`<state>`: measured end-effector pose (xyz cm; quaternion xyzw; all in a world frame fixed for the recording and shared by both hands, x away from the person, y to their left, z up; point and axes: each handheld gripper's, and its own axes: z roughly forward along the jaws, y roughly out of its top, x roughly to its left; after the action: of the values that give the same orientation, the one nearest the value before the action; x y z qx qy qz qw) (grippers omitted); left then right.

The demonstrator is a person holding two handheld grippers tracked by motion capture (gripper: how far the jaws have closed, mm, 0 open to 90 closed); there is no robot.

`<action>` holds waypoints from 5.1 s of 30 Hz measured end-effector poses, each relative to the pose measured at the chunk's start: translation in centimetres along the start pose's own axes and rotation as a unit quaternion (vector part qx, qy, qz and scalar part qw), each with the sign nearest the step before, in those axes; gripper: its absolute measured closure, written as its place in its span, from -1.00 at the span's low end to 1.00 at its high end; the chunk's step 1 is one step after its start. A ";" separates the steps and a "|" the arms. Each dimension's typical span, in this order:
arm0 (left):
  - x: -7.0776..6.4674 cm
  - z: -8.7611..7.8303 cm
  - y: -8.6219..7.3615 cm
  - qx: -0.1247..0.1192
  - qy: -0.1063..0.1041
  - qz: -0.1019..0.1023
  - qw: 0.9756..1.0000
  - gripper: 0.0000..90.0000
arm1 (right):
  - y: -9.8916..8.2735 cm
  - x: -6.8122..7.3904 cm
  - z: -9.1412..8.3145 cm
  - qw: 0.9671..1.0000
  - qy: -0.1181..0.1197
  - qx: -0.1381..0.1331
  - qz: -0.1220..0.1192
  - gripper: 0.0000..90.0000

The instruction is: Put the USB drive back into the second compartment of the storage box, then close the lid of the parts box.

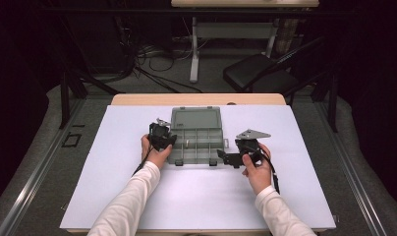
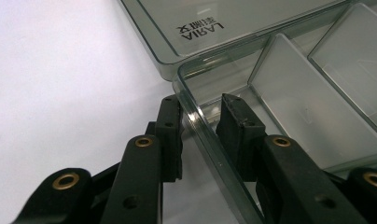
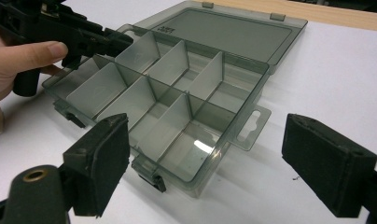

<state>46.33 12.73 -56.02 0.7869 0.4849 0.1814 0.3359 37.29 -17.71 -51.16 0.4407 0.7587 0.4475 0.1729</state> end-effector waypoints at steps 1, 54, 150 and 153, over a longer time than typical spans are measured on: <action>0.0 0.0 0.0 0.000 0.000 0.001 1.000 0.55 | 0.1 0.0 0.1 1.000 0.001 0.002 0.004 -0.67; 0.0 0.0 -0.1 -0.003 0.001 0.000 1.000 0.55 | 8.9 -3.6 7.8 0.994 -0.055 0.080 0.058 -0.66; -0.1 0.0 0.0 -0.003 0.006 0.002 1.000 0.56 | 8.0 -6.6 14.3 0.970 -0.045 0.152 0.186 -0.11; -0.1 0.0 0.0 -0.003 0.005 0.003 1.000 0.56 | 8.1 -6.8 14.0 0.971 -0.043 0.150 0.183 -0.04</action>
<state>46.28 12.67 -56.05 0.7863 0.4841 0.1878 0.3348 54.44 -14.24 -52.87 0.6118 0.7155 0.3331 0.0521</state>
